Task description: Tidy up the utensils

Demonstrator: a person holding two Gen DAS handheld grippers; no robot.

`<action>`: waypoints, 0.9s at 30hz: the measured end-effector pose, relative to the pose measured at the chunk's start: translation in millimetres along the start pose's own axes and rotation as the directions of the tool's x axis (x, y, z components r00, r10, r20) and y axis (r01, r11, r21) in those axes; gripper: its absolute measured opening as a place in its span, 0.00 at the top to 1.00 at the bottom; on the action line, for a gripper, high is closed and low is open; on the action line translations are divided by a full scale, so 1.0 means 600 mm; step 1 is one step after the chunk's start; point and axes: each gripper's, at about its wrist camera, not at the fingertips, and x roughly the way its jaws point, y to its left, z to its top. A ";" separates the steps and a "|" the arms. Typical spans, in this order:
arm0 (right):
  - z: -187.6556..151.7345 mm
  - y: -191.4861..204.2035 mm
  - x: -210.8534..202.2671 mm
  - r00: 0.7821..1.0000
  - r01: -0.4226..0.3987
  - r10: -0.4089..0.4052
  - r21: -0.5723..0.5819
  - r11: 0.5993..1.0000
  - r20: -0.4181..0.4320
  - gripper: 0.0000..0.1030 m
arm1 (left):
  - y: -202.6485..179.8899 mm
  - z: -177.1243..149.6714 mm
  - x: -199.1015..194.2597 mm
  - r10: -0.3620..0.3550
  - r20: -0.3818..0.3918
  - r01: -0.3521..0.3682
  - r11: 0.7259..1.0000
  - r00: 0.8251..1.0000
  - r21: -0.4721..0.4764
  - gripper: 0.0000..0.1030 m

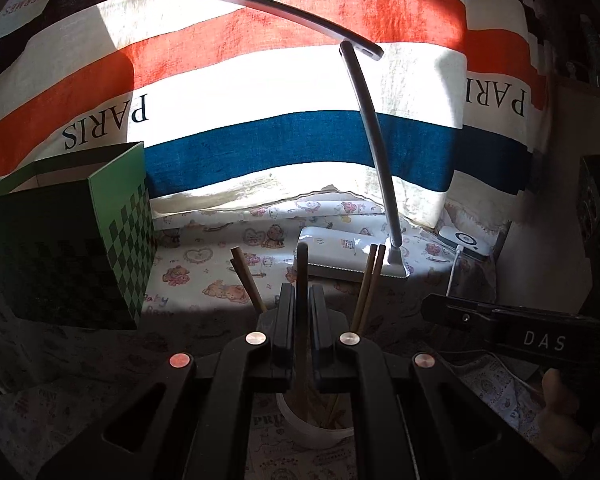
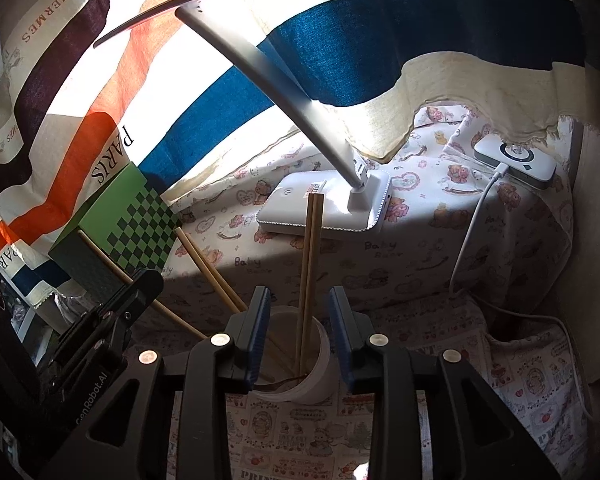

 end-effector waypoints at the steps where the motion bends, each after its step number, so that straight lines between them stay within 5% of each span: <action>1: 0.000 0.000 -0.001 1.000 0.010 -0.010 -0.002 1.000 0.004 0.67 | -0.003 -0.003 -0.001 0.007 0.001 -0.007 1.000 1.000 0.014 0.94; 3: -0.001 0.002 -0.002 1.000 0.028 -0.028 -0.007 1.000 0.011 0.65 | -0.007 -0.008 -0.004 0.040 0.008 -0.041 0.998 0.999 0.048 0.85; 5: -0.001 0.004 -0.001 0.999 0.034 -0.034 -0.011 0.999 0.012 0.55 | -0.010 -0.013 -0.016 0.068 0.045 -0.072 0.994 0.997 0.083 0.60; 9: -0.003 0.011 -0.004 0.998 0.052 -0.051 -0.024 0.998 0.035 0.50 | 0.006 -0.018 -0.054 0.087 0.108 -0.097 0.992 0.990 0.086 0.44; 14: -0.011 0.031 -0.019 0.992 0.094 -0.087 -0.062 0.994 0.094 0.37 | 0.053 -0.024 -0.104 0.142 0.187 -0.156 0.986 0.972 0.064 0.07; 27: -0.038 0.092 -0.039 0.987 0.068 -0.047 -0.138 0.988 0.151 0.20 | 0.188 -0.104 -0.146 0.259 0.110 -0.261 0.965 0.960 -0.002 0.01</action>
